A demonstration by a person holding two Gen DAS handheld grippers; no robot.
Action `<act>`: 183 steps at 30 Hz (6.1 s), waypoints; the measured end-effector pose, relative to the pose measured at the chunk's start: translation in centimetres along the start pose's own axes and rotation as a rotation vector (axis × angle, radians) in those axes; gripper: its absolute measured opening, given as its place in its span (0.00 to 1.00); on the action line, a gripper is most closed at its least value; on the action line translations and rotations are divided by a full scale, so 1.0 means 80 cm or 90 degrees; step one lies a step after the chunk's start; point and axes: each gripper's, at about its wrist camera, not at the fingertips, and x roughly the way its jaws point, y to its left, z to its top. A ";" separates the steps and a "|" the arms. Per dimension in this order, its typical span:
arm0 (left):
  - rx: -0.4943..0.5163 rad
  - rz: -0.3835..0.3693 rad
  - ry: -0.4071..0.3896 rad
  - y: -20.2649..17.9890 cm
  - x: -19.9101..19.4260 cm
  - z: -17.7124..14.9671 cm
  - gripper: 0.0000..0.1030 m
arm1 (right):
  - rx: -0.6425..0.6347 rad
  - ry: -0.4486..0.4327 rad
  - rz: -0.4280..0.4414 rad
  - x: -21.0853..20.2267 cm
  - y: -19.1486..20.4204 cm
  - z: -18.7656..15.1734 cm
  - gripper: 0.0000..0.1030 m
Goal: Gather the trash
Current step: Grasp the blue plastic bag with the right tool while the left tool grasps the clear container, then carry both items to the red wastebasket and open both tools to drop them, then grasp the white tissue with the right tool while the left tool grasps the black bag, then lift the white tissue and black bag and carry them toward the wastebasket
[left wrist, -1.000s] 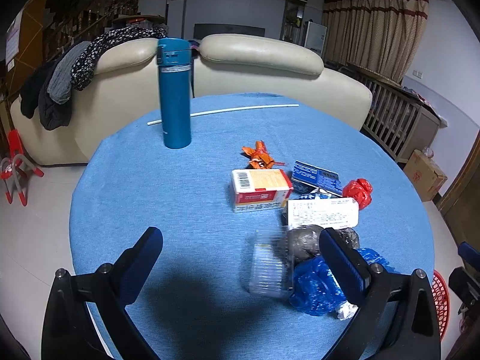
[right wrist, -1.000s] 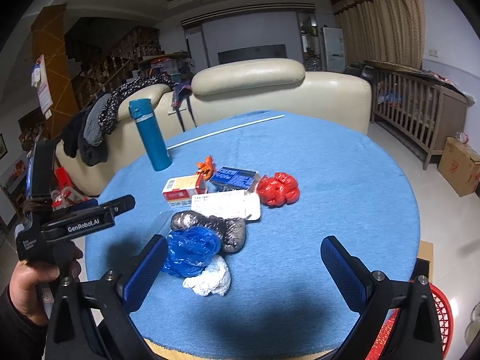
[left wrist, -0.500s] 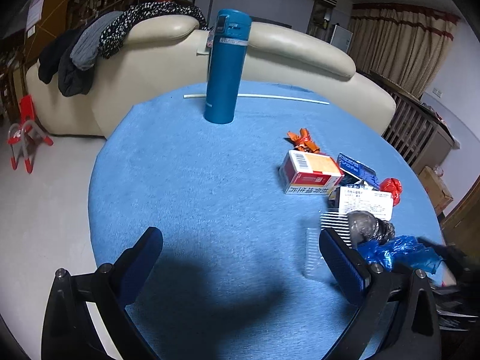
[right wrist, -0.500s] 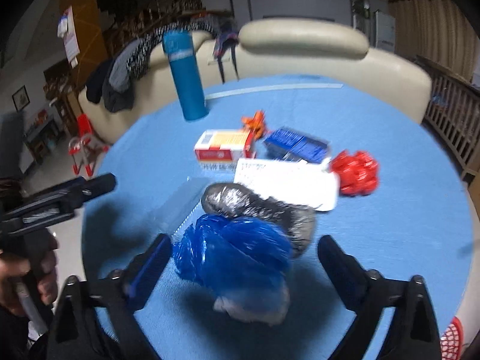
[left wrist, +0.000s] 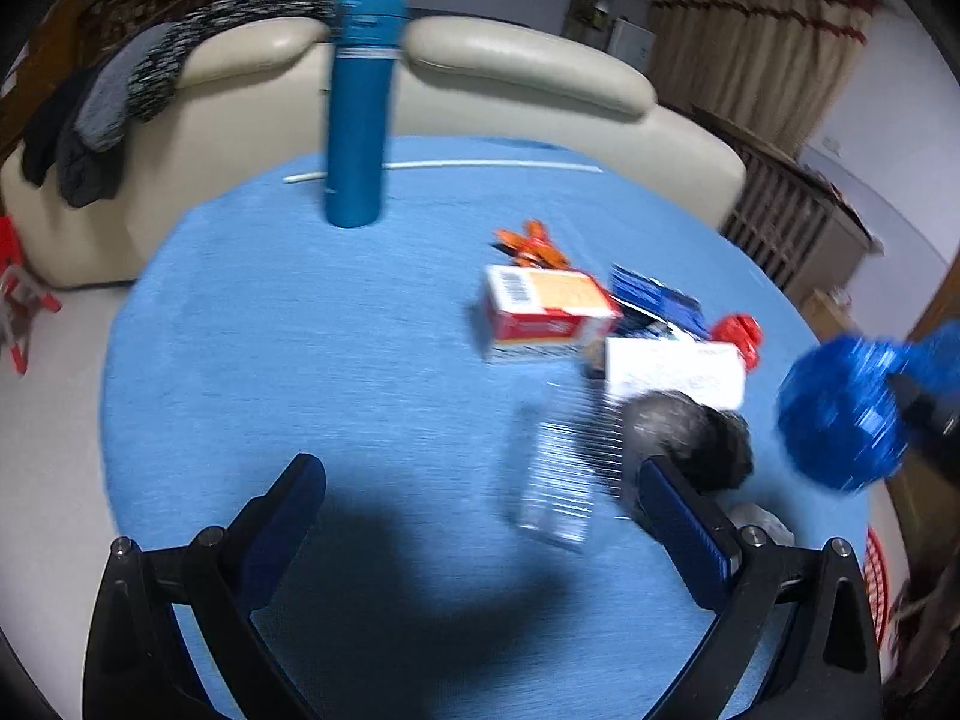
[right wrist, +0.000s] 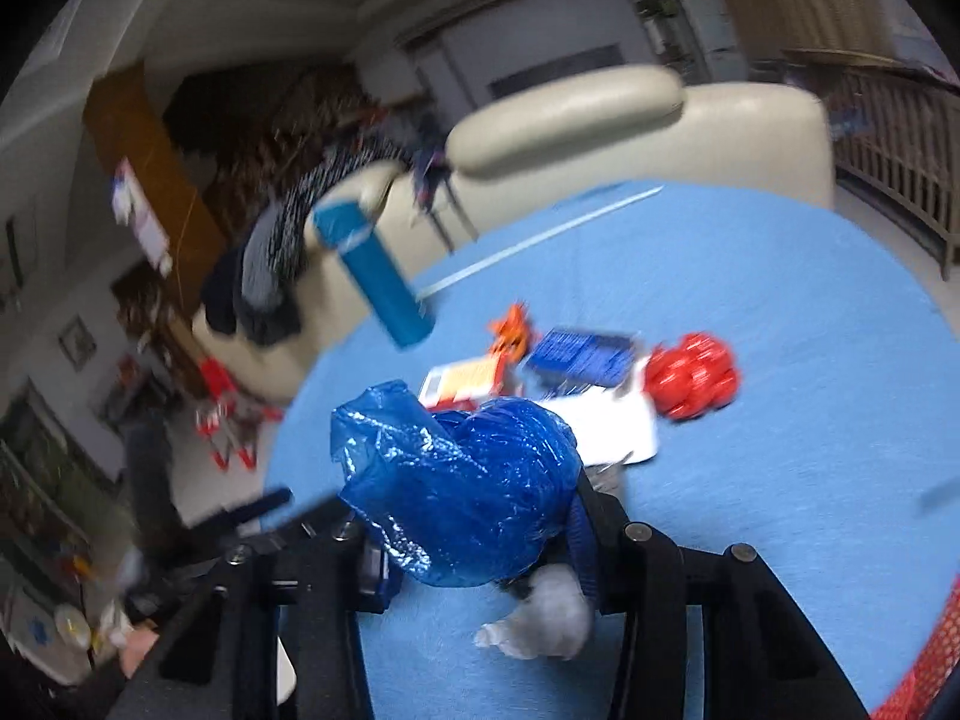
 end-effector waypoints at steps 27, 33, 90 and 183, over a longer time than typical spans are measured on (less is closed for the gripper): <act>0.039 -0.004 -0.004 -0.033 -0.024 0.025 0.02 | 0.102 -0.078 -0.009 -0.096 -0.072 -0.021 0.46; 0.070 -0.055 -0.024 -0.076 -0.042 0.031 0.02 | 0.114 -0.112 -0.050 -0.141 -0.089 -0.027 0.46; 0.491 -0.267 0.144 -0.493 -0.001 -0.145 0.76 | 0.393 -0.194 -0.386 -0.382 -0.315 -0.194 0.67; 0.028 -0.054 0.021 -0.041 -0.041 0.013 0.31 | 0.067 0.065 -0.067 -0.011 -0.052 -0.066 0.27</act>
